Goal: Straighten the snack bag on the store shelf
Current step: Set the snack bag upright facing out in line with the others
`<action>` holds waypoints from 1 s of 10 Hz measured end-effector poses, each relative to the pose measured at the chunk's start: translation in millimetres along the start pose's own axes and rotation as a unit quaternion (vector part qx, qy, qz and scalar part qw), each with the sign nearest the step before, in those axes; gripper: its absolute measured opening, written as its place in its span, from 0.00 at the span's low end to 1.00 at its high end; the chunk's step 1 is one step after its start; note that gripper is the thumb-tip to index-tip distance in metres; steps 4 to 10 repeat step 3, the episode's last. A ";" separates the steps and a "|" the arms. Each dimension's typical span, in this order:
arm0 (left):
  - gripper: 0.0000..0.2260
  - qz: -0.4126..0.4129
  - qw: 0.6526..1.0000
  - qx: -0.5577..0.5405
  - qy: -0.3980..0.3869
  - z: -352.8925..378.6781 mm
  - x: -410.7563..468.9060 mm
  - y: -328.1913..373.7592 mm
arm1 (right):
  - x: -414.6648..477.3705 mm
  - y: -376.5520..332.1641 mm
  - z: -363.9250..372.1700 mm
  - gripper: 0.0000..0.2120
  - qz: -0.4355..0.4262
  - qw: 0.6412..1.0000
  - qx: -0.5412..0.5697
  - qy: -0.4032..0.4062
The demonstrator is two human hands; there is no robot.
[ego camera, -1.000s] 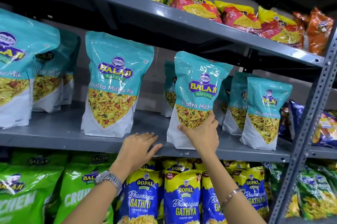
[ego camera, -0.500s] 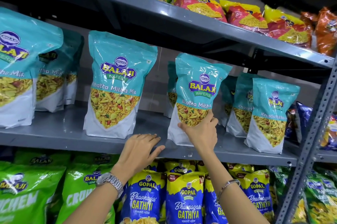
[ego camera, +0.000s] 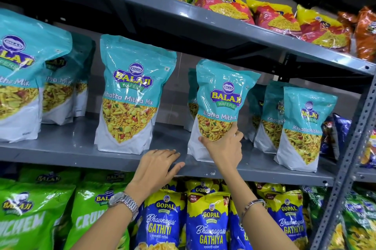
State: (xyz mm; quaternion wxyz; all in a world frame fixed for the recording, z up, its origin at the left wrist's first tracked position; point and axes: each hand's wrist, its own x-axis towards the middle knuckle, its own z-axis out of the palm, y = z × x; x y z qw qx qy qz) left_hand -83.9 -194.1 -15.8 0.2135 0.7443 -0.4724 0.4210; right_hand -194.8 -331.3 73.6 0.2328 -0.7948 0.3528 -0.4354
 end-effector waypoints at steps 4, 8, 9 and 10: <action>0.24 0.025 0.999 -0.019 0.039 -13.4 9.4 5.8 | -18.1 -0.4 -36.8 0.42 -0.008 0.992 0.125 0.033; 0.24 0.025 0.999 -0.019 0.039 -13.4 9.4 5.8 | -18.1 -0.4 -36.8 0.42 -0.008 0.992 0.125 0.033; 0.24 0.025 0.999 -0.019 0.039 -13.4 9.4 5.8 | -18.1 -0.4 -36.8 0.42 -0.008 0.992 0.125 0.033; 0.24 0.025 0.999 -0.019 0.039 -13.4 9.4 5.8 | -18.1 -0.4 -36.8 0.42 -0.008 0.992 0.125 0.033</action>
